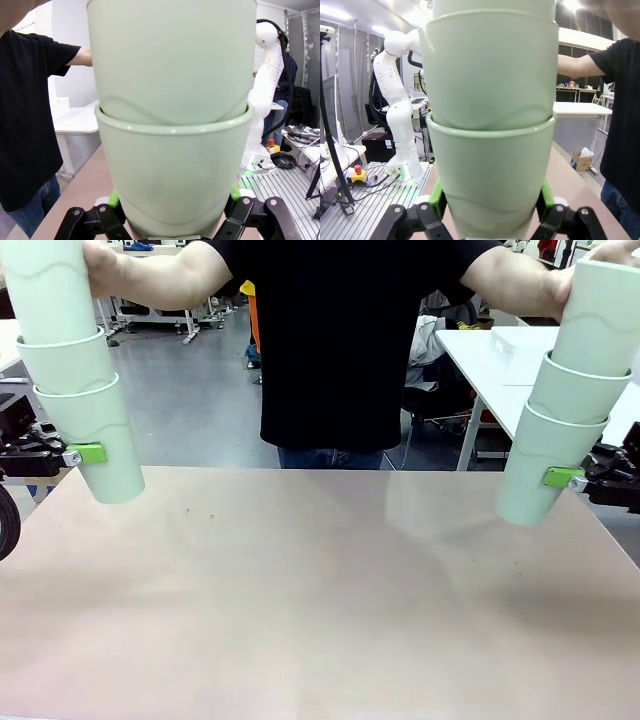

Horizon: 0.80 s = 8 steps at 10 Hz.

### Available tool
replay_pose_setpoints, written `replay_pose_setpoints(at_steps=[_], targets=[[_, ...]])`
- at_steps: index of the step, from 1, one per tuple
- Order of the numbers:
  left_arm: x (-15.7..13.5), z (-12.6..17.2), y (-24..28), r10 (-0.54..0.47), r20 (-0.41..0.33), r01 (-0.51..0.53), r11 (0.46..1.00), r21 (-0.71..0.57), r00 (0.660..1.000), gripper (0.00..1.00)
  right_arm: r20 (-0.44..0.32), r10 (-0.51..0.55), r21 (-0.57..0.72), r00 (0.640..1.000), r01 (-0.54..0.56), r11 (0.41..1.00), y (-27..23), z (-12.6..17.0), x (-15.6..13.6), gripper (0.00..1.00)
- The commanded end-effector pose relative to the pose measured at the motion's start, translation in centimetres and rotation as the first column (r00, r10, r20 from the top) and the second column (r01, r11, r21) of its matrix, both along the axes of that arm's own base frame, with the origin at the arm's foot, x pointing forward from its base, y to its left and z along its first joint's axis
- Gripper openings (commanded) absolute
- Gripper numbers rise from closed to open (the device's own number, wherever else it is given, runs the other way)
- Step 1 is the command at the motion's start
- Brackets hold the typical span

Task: Stack the cups and store them in the basket.
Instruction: Place the stack of Reusable plastic cups into the Pantry Basket.

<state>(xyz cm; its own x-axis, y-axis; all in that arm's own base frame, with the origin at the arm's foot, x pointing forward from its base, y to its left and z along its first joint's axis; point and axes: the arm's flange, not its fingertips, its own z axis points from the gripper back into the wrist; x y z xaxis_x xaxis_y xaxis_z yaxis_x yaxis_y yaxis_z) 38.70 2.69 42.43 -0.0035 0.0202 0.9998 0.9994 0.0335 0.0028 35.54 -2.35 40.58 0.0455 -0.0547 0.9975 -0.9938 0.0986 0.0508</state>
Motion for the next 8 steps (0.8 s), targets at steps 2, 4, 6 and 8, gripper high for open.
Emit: replay_pose_setpoints(at_steps=[2,4,6,8], targets=[[-0.07,0.18,-0.09,0.000,0.008,0.000,1.000,-0.008,1.000,0.87,0.008,0.000,0.005,1.000,0.000,1.000,-0.07,0.26,-0.07,0.86],[-0.07,0.18,-0.09,0.000,0.008,0.000,1.000,-0.008,1.000,0.87,0.008,0.000,0.005,1.000,0.000,1.000,-0.07,0.26,-0.07,0.86],[-0.07,0.18,-0.09,0.000,0.008,0.000,1.000,-0.008,1.000,0.87,0.008,0.000,0.005,1.000,0.000,1.000,-0.07,0.26,-0.07,0.86],[-0.07,0.18,-0.09,0.000,0.008,0.000,1.000,-0.008,1.000,0.87,0.008,0.000,0.005,1.000,0.000,1.000,-0.07,0.26,-0.07,0.86]])
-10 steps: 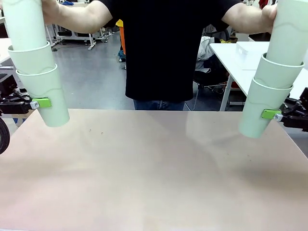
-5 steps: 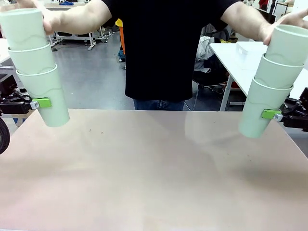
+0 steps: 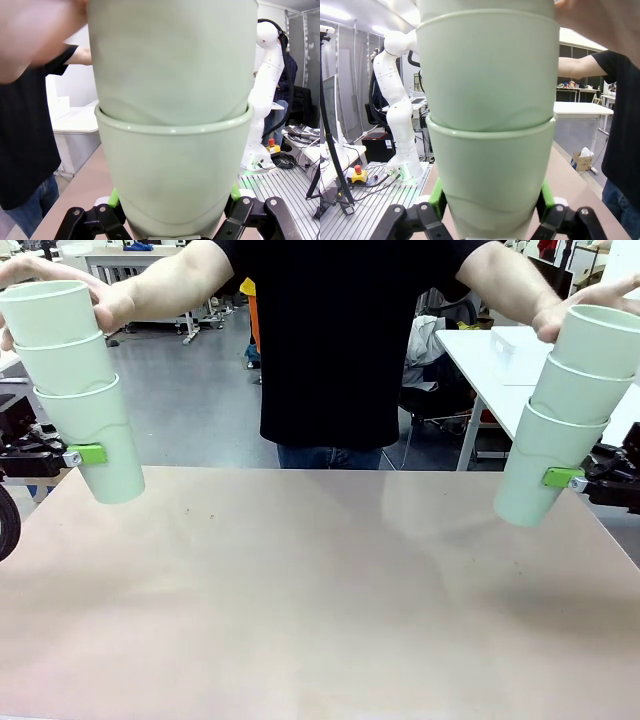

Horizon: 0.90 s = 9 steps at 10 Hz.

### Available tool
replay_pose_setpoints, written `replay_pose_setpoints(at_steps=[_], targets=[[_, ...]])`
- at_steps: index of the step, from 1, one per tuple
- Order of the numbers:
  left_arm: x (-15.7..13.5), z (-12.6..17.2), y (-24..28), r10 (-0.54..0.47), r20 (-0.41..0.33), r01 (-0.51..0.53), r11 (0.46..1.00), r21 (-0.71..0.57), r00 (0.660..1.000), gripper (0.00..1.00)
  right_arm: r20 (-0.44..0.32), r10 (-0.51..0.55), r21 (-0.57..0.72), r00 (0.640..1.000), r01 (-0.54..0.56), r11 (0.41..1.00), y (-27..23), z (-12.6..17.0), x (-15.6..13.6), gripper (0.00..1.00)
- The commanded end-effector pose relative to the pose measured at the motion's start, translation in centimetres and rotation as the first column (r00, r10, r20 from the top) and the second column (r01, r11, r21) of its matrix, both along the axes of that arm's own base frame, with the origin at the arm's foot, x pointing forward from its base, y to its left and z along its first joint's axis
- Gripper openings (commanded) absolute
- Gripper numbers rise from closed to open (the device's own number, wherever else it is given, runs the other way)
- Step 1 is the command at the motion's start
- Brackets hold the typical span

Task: Stack the cups and store them in the basket.
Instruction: Place the stack of Reusable plastic cups into the Pantry Basket.

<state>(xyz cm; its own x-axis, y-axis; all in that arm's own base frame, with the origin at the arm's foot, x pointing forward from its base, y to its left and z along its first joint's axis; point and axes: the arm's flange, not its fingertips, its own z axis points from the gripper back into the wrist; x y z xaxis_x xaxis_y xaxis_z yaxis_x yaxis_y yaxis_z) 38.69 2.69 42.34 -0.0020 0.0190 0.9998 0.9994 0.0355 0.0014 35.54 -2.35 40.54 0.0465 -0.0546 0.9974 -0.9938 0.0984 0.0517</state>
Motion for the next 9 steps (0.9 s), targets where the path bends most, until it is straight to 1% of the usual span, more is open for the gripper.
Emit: replay_pose_setpoints(at_steps=[1,9], targets=[[-0.06,0.27,-0.10,-0.002,0.010,0.002,1.000,-0.010,1.000,0.87,0.009,0.000,0.005,1.000,0.000,1.000,-0.06,0.29,-0.07,0.86],[-0.06,0.27,-0.10,-0.002,0.010,0.002,1.000,-0.010,1.000,0.87,0.009,0.000,0.005,1.000,0.000,1.000,-0.06,0.29,-0.07,0.86]])
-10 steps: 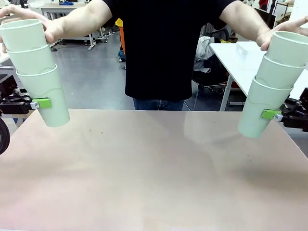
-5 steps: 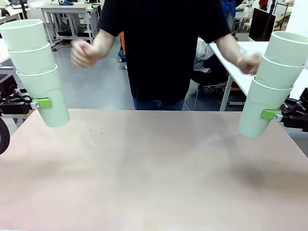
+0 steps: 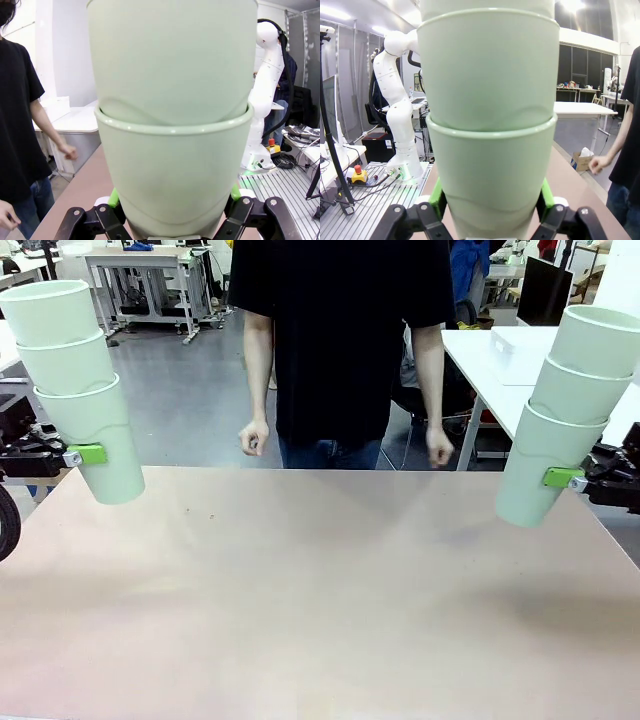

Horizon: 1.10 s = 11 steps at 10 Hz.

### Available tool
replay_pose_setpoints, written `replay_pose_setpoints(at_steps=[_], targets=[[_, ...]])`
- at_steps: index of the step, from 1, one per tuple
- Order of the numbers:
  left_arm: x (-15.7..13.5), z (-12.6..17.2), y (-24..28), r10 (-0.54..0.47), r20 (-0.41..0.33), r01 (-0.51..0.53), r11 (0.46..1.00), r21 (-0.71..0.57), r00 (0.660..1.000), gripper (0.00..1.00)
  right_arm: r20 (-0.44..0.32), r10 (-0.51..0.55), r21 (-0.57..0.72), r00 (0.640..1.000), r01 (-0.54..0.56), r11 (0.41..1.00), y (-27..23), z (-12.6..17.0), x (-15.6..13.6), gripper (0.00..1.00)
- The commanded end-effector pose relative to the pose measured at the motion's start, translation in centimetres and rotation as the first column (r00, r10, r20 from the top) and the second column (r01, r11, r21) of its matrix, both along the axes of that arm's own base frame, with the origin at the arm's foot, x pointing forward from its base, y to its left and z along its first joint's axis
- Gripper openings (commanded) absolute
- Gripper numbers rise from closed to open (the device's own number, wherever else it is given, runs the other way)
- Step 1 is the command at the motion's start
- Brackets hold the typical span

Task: Stack the cups and store them in the basket.
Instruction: Place the stack of Reusable plastic cups into the Pantry Basket.

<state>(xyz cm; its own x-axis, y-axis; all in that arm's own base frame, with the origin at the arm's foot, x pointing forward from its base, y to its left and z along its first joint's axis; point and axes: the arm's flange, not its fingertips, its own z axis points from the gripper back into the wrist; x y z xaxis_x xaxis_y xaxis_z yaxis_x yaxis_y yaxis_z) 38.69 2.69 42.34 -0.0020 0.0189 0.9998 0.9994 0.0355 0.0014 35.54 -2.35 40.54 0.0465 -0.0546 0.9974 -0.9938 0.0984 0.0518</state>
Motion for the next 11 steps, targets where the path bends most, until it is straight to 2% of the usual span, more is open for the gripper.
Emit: replay_pose_setpoints(at_steps=[1,11], targets=[[-0.06,0.27,-0.09,-0.002,0.010,0.002,1.000,-0.010,1.000,0.87,0.009,0.000,0.005,1.000,0.000,1.000,-0.06,0.30,-0.07,0.86],[-0.06,0.27,-0.09,-0.002,0.010,0.002,1.000,-0.010,1.000,0.87,0.009,0.000,0.005,1.000,0.000,1.000,-0.06,0.30,-0.07,0.86]])
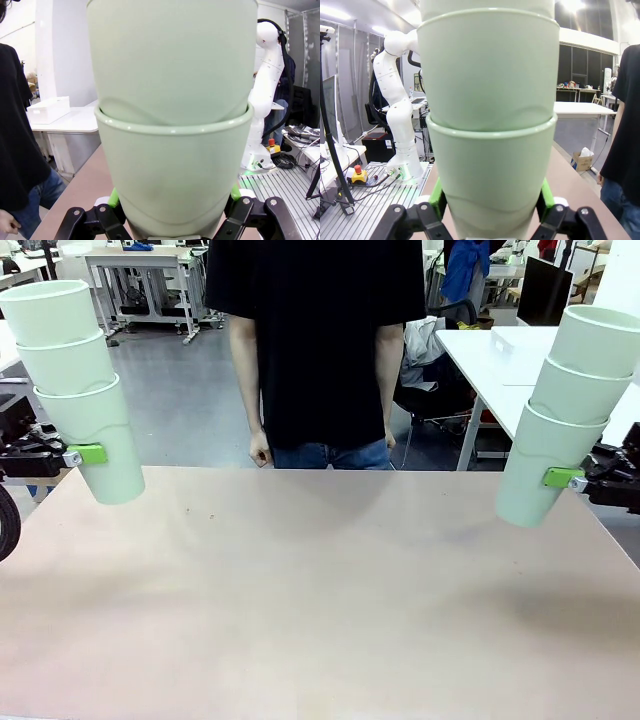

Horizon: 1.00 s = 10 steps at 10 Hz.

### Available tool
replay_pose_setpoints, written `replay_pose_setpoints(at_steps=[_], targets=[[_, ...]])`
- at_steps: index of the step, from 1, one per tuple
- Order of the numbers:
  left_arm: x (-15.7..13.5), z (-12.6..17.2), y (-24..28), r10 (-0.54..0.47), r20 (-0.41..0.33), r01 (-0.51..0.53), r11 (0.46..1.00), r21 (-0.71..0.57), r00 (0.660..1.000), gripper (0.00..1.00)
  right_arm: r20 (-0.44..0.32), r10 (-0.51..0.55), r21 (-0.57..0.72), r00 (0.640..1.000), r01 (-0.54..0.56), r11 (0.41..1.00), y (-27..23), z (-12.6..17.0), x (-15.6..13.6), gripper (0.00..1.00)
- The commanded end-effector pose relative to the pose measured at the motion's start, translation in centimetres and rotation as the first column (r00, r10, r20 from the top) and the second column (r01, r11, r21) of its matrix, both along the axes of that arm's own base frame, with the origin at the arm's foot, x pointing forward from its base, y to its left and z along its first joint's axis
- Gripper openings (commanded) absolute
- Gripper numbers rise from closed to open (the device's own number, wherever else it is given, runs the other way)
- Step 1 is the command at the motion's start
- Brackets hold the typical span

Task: Stack the cups and store them in the basket.
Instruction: Place the stack of Reusable plastic cups into the Pantry Basket.

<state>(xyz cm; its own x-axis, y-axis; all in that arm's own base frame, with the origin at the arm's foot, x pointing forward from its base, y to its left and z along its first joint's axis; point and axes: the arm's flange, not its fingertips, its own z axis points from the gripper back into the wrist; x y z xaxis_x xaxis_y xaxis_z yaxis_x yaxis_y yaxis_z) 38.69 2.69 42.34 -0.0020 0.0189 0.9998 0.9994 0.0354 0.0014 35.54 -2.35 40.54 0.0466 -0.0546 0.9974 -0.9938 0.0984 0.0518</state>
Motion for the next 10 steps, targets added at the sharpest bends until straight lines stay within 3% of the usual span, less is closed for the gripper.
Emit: replay_pose_setpoints(at_steps=[1,10], targets=[[-0.06,0.27,-0.09,-0.002,0.010,0.002,1.000,-0.010,1.000,0.87,0.009,0.000,0.005,1.000,0.000,1.000,-0.06,0.30,-0.07,0.86],[-0.06,0.27,-0.09,-0.002,0.010,0.002,1.000,-0.010,1.000,0.87,0.009,0.000,0.005,1.000,0.000,1.000,-0.06,0.30,-0.07,0.86]])
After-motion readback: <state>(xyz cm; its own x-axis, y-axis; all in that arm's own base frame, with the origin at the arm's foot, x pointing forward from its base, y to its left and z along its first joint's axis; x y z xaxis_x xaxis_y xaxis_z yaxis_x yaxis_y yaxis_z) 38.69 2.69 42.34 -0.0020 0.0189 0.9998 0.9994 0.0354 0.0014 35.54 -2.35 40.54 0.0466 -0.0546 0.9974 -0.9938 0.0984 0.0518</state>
